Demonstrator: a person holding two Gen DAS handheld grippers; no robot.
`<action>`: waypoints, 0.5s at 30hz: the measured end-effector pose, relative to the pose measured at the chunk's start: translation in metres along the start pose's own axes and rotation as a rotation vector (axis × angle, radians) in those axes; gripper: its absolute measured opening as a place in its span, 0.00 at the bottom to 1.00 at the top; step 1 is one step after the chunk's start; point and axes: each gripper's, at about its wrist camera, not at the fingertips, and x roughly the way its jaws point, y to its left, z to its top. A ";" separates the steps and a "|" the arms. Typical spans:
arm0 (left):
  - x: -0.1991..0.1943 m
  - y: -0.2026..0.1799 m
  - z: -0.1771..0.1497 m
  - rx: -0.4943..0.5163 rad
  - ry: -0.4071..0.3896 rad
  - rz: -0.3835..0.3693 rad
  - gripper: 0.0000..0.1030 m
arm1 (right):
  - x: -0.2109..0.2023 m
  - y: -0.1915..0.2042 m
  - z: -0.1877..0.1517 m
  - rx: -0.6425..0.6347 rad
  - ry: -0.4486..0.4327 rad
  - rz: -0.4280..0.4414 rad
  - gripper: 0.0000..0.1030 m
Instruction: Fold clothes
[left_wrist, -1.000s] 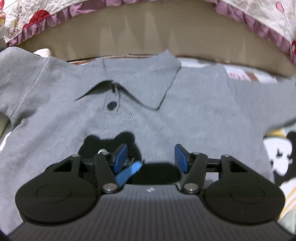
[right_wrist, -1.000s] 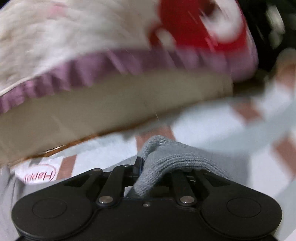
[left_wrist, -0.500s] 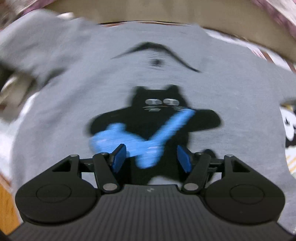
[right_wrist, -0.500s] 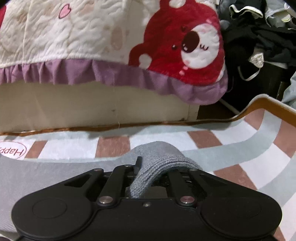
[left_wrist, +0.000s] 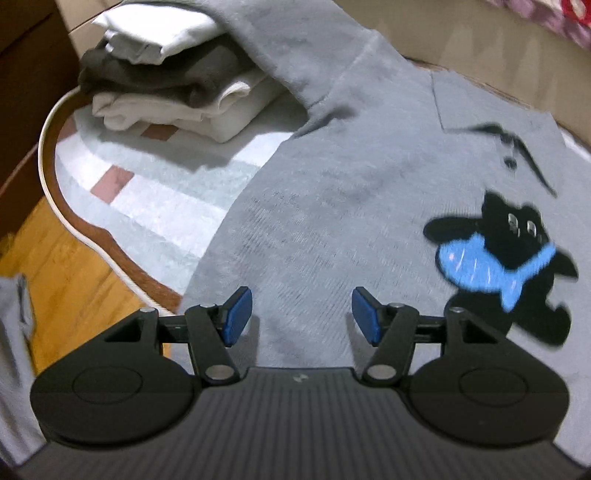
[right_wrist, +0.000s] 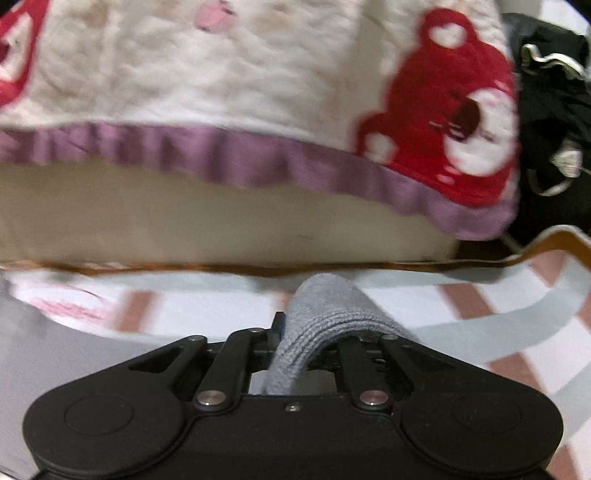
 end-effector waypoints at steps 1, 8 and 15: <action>0.002 -0.001 0.003 -0.020 -0.008 -0.019 0.58 | -0.006 0.015 0.006 0.007 -0.004 0.047 0.09; 0.003 -0.058 0.026 0.167 -0.181 -0.043 0.58 | -0.052 0.204 0.035 -0.135 -0.081 0.367 0.09; 0.013 -0.076 0.073 0.249 -0.231 -0.096 0.58 | -0.031 0.387 0.050 -0.275 -0.009 0.404 0.08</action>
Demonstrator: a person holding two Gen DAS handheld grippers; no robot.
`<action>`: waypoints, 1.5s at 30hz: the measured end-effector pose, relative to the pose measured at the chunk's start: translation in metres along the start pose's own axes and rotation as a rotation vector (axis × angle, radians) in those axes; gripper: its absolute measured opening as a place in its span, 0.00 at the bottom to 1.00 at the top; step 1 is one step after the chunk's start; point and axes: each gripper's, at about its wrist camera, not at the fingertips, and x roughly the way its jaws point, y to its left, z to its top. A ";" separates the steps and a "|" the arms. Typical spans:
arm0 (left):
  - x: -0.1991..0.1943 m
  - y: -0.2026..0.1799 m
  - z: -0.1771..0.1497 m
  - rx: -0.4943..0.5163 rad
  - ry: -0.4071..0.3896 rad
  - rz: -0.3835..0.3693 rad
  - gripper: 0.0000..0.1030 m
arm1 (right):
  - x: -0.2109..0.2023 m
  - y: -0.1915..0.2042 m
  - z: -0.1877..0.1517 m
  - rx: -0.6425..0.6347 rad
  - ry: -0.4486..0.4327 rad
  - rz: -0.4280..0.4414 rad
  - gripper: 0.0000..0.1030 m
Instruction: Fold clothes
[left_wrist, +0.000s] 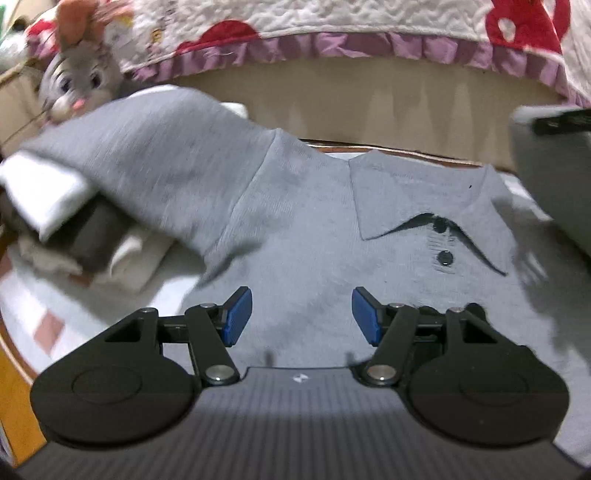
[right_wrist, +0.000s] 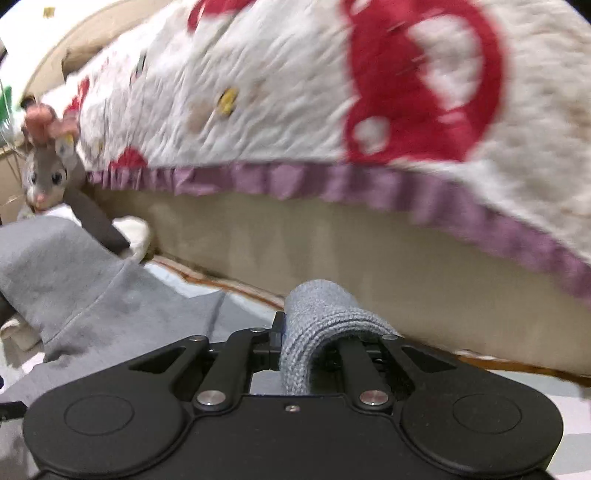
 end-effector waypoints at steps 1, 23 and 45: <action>0.005 -0.003 0.001 0.045 0.009 0.015 0.58 | 0.013 0.012 0.002 -0.021 0.022 -0.035 0.08; 0.043 0.008 -0.042 -0.119 -0.082 -0.296 0.59 | -0.012 -0.043 -0.093 0.072 0.192 0.136 0.50; 0.101 -0.142 0.021 0.158 -0.070 -0.248 0.59 | -0.038 -0.077 -0.148 -0.282 0.397 -0.037 0.65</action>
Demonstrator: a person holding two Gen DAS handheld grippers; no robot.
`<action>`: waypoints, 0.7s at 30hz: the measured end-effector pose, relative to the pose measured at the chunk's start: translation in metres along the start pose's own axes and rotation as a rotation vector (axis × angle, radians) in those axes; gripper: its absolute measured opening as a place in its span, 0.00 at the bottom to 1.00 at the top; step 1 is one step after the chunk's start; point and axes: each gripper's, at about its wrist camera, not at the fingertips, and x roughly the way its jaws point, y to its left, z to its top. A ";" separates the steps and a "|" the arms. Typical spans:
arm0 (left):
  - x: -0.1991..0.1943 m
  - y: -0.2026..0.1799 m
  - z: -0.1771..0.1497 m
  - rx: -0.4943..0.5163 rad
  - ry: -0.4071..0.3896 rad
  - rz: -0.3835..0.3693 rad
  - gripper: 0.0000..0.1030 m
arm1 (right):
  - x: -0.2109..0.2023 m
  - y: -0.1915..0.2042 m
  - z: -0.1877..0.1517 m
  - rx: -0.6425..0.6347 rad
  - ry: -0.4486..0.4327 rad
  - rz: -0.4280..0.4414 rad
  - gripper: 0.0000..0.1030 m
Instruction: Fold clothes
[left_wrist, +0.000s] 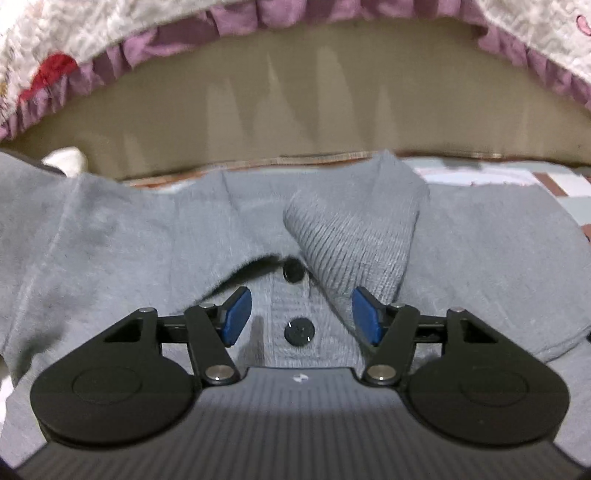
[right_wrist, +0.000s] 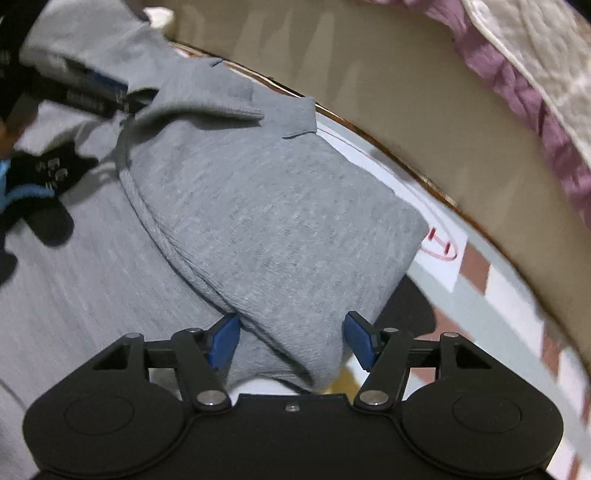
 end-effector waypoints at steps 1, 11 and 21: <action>-0.002 0.002 0.001 -0.013 0.015 -0.015 0.59 | -0.001 0.000 -0.001 0.025 -0.002 0.017 0.65; -0.035 -0.019 -0.023 -0.059 -0.097 0.021 0.59 | 0.010 -0.010 -0.018 0.240 -0.040 -0.044 0.82; 0.015 -0.048 -0.004 0.313 -0.142 0.105 0.68 | 0.015 -0.022 -0.022 0.538 -0.088 -0.011 0.67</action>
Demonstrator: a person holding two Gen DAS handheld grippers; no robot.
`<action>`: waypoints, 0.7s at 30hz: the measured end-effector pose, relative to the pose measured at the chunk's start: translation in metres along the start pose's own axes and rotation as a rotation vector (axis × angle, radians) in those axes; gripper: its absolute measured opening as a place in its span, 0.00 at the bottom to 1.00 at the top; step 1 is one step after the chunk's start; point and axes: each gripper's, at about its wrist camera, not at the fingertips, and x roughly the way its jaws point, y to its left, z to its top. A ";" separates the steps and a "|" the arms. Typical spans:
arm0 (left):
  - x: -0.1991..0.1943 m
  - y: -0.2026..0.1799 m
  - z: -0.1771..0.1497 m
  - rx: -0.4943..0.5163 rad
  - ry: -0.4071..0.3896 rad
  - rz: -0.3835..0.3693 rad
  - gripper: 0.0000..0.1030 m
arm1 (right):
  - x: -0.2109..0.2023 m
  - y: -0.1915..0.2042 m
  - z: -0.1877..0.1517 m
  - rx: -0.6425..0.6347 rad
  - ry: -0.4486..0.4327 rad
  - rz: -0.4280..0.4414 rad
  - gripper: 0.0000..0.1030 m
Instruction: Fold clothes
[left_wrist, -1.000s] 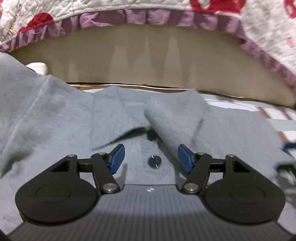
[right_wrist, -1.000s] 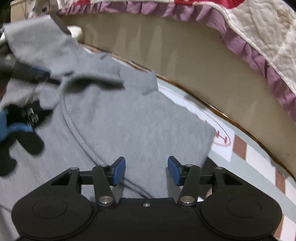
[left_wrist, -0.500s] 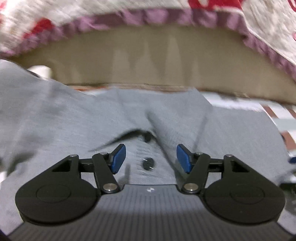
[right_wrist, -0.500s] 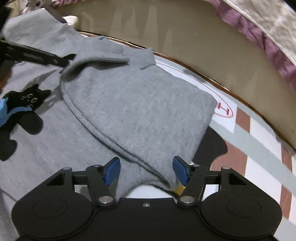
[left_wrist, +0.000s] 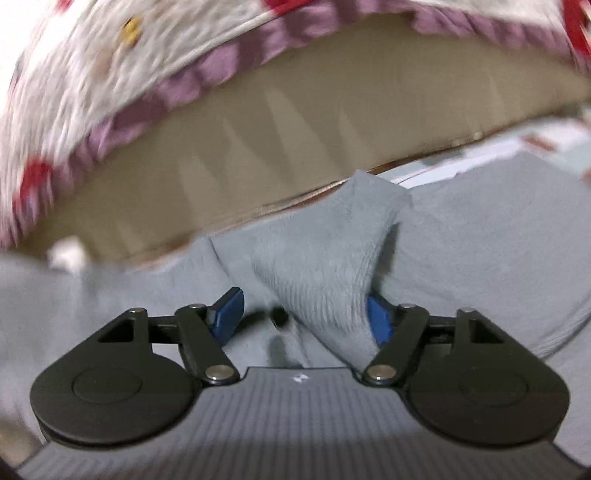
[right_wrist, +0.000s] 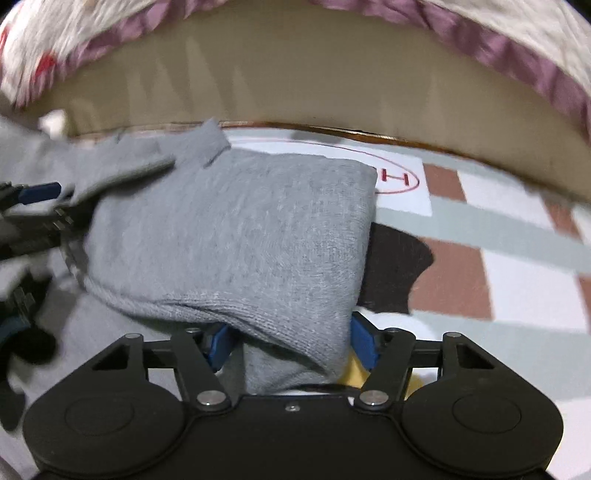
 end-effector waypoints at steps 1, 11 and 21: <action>0.005 -0.002 0.003 0.050 -0.013 0.017 0.60 | 0.002 0.000 -0.001 0.000 -0.005 -0.006 0.67; -0.024 0.088 0.011 -0.459 -0.150 0.015 0.11 | 0.006 0.004 -0.003 -0.083 -0.034 -0.085 0.56; 0.005 0.132 -0.039 -0.499 0.012 0.045 0.08 | 0.008 0.014 -0.006 -0.111 -0.062 -0.136 0.46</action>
